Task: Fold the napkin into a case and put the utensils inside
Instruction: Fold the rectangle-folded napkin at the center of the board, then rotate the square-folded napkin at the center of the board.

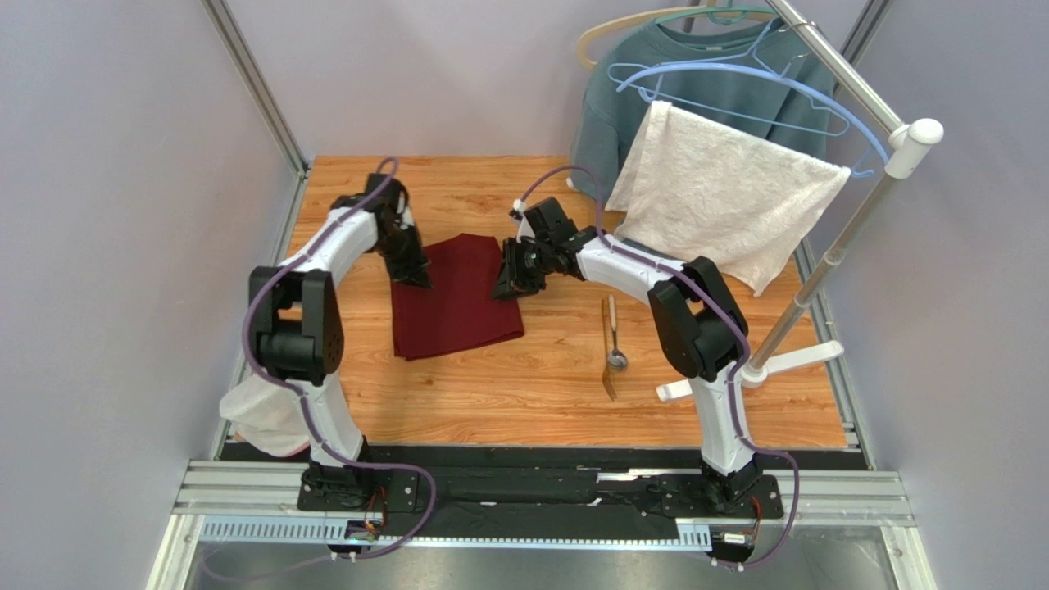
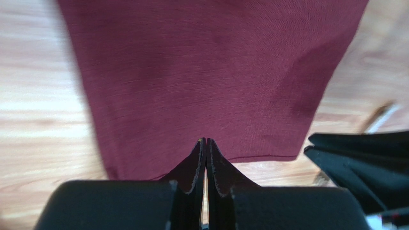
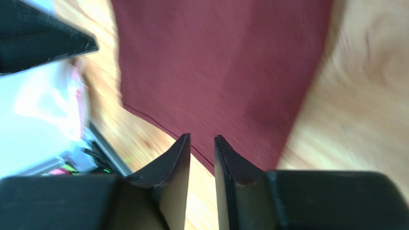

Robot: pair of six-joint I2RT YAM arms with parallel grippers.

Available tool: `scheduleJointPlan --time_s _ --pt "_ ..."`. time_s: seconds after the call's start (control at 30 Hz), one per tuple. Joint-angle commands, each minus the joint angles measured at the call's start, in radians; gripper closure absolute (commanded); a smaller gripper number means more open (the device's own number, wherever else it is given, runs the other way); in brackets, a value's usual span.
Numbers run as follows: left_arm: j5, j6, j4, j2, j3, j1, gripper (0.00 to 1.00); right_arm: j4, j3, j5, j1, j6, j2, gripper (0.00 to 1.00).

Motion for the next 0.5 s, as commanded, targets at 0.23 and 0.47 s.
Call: scheduleJointPlan --time_s 0.23,0.47 --pt "-0.166 -0.052 -0.06 0.159 -0.02 -0.213 0.96 -0.012 -0.175 0.128 -0.06 -0.108 -0.025 0.79" --pt "0.002 -0.21 0.096 0.041 -0.192 -0.377 0.96 -0.115 -0.048 0.248 -0.143 -0.244 0.007 0.8"
